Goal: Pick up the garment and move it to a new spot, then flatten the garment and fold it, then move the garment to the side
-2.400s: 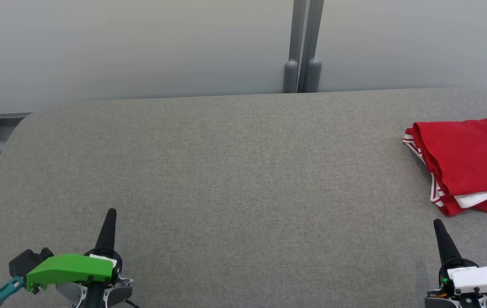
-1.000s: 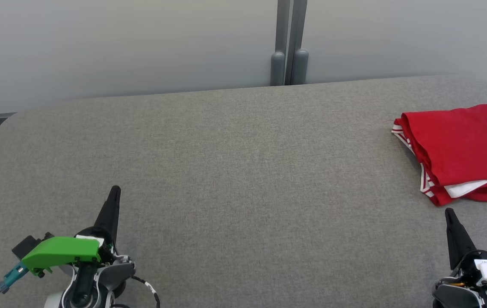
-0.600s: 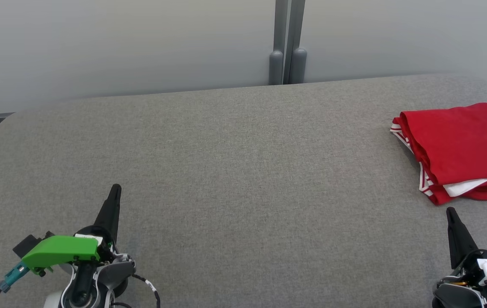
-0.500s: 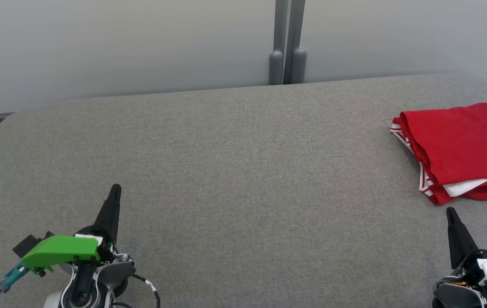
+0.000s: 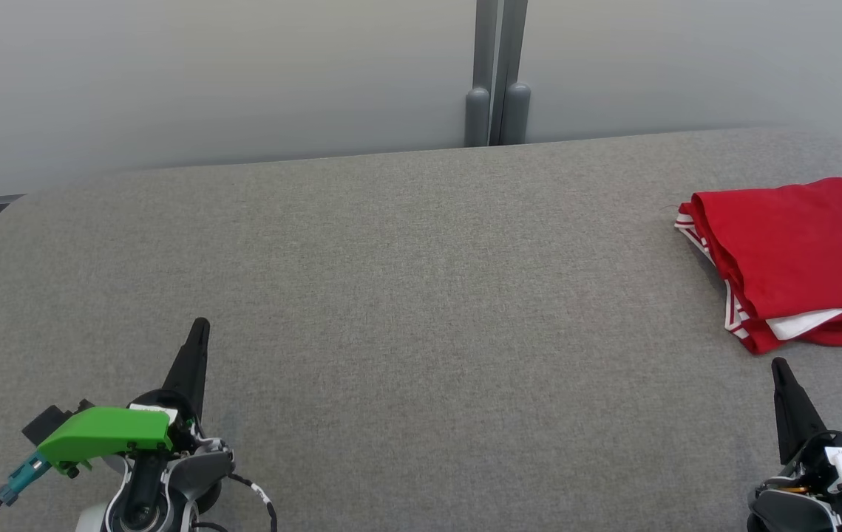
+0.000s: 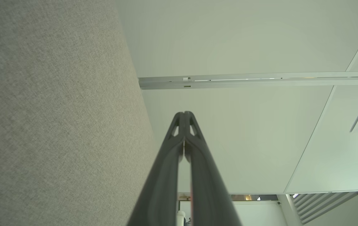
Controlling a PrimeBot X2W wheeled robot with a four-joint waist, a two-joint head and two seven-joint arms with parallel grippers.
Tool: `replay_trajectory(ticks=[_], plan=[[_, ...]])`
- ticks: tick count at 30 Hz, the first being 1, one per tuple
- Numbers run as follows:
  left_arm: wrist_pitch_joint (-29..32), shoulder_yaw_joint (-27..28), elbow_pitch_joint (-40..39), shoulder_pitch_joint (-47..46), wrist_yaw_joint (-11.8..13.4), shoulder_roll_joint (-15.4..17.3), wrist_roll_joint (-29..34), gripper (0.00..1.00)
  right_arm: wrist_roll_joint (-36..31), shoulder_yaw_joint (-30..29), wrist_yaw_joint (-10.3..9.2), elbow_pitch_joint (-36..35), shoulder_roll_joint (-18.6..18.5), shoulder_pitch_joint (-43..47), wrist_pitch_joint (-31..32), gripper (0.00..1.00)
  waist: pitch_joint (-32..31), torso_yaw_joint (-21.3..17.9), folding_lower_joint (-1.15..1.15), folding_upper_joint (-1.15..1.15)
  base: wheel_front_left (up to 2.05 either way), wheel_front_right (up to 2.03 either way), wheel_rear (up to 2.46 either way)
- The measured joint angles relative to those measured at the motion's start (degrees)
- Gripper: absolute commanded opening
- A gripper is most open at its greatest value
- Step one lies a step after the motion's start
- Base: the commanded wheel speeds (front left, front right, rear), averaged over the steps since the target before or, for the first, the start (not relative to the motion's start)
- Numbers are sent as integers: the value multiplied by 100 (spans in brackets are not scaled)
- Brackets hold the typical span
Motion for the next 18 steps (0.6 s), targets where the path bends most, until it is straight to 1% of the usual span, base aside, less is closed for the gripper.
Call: replay_trajectory(ticks=[18], plan=[[0,0,-1,0,0,0,0,0,0,0,0,-1,0,0,0,0,0,0,0,0,0,0,0]])
